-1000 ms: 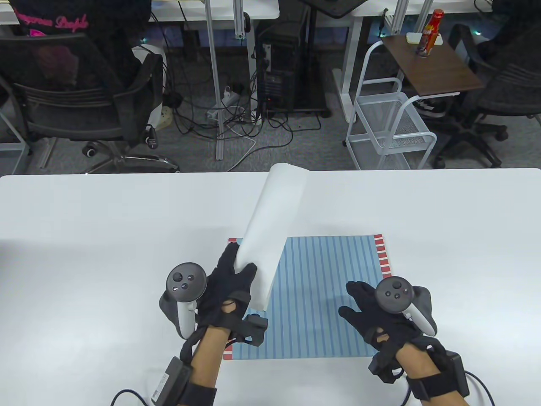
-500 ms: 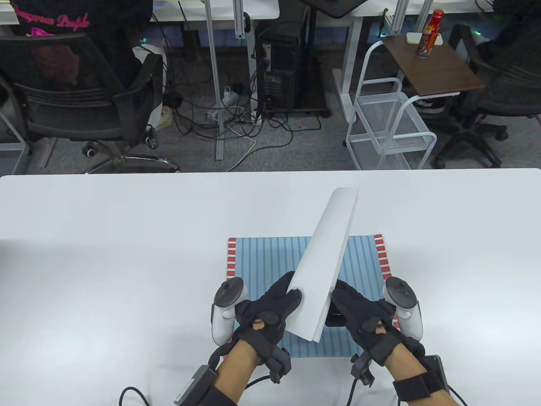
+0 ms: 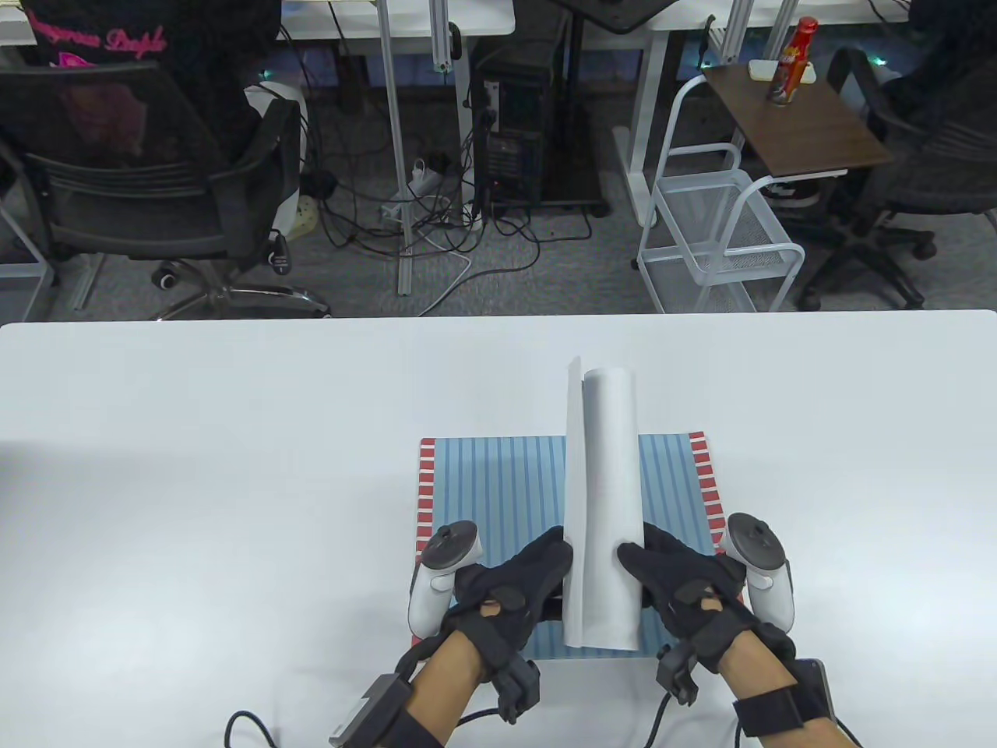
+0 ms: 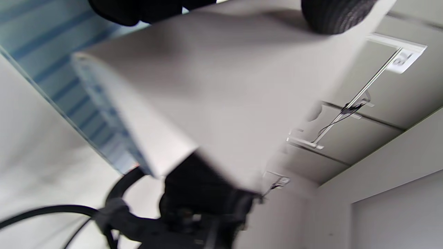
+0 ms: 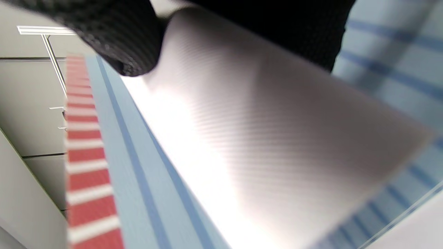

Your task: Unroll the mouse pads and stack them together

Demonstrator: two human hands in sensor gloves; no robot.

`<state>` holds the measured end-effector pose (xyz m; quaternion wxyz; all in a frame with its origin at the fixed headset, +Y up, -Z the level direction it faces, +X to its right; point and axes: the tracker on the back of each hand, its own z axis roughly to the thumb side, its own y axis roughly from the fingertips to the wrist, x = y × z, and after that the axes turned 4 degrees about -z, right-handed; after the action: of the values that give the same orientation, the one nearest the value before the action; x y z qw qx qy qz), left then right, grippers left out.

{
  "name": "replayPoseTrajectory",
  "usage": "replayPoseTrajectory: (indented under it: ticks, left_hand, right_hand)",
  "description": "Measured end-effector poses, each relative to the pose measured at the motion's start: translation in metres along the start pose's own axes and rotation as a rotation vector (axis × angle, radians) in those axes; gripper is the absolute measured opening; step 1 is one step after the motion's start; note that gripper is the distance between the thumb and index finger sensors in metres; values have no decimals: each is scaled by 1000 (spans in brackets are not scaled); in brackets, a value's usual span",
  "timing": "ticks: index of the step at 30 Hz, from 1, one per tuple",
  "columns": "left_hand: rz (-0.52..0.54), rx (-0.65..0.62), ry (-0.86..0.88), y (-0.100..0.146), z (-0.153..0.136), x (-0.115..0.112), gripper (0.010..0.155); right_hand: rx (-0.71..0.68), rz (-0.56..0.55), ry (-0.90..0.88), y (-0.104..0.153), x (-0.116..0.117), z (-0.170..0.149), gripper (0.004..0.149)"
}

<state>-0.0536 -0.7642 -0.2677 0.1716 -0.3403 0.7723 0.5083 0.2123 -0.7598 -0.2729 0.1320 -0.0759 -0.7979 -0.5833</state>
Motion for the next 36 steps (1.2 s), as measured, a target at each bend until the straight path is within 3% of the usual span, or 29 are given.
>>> replayPoseTrajectory:
  ticks: [7, 10, 17, 26, 29, 36]
  left_hand:
    - [76, -41, 73, 14, 7, 22, 82]
    - [231, 36, 36, 19, 5, 30, 72]
    - [463, 85, -158, 26, 11, 34, 55]
    - [520, -9, -526, 29, 54, 11, 54]
    - [495, -40, -614, 30, 67, 1, 54]
    - [470, -88, -757, 38, 95, -20, 54]
  right_hand:
    - [-5, -18, 98, 2, -2, 0, 62]
    - [-7, 1, 110, 2, 3, -1, 62]
    - [46, 52, 76, 0, 13, -11, 65]
    - [122, 161, -42, -3, 20, -24, 77]
    - [144, 233, -55, -4, 24, -28, 85]
    - [154, 204, -125, -5, 20, -32, 85]
